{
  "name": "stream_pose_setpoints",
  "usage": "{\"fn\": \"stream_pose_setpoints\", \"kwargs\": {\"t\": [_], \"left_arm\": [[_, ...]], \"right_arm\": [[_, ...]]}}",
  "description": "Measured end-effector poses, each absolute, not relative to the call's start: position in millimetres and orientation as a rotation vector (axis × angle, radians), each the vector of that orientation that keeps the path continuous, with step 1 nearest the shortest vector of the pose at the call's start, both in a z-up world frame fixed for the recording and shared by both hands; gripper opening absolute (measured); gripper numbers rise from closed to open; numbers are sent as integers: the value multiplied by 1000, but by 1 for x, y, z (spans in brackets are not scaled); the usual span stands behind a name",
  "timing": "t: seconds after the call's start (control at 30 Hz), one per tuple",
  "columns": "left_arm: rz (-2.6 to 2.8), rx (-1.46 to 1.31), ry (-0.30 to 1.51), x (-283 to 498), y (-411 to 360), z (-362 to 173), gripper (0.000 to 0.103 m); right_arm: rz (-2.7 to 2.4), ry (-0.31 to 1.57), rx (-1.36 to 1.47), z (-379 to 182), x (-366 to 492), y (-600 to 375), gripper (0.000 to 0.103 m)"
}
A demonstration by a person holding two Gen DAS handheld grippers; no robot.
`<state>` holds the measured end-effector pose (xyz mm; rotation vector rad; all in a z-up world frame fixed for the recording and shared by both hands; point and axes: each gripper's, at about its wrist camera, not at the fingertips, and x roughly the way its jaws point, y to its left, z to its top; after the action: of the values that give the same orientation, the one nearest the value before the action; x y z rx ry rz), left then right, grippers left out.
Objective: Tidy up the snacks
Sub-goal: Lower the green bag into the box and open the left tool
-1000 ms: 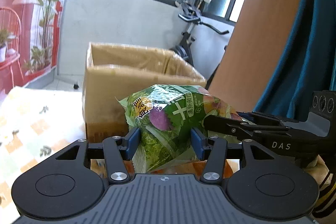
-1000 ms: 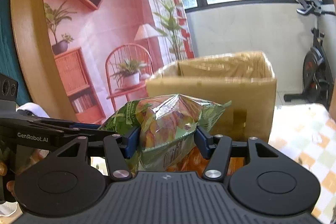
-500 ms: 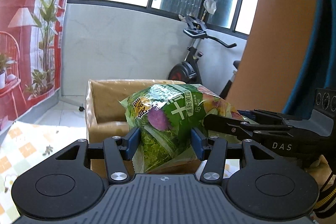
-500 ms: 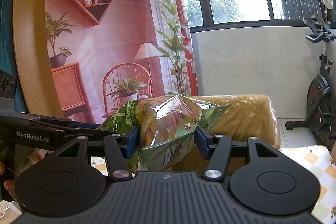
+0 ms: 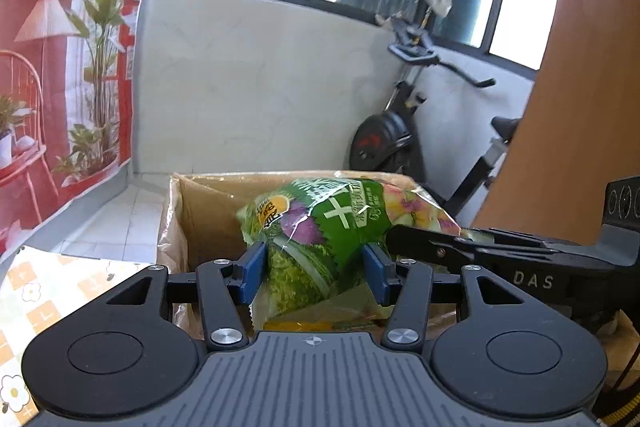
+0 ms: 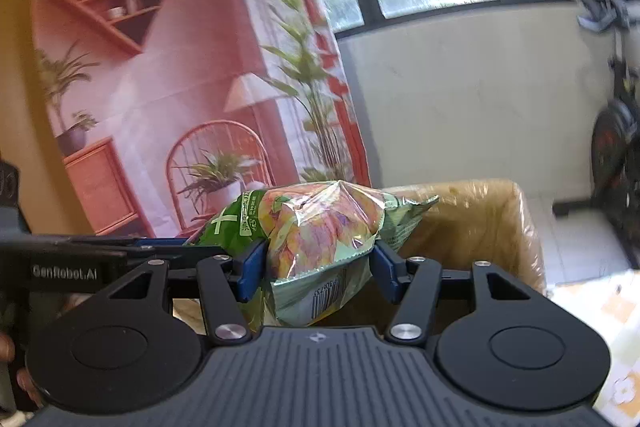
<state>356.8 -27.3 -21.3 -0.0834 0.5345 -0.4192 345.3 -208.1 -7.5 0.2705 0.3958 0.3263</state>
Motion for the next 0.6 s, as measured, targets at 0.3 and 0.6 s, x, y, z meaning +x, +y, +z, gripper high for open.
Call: {"fn": "stream_pose_setpoints", "kwargs": {"t": [0.3, 0.6], "left_arm": [[-388, -89, 574, 378, -30, -37, 56], [-354, -66, 543, 360, -16, -30, 58]], "right_arm": [[232, 469, 340, -25, 382, -219, 60], [139, 523, 275, -35, 365, -225, 64]]}}
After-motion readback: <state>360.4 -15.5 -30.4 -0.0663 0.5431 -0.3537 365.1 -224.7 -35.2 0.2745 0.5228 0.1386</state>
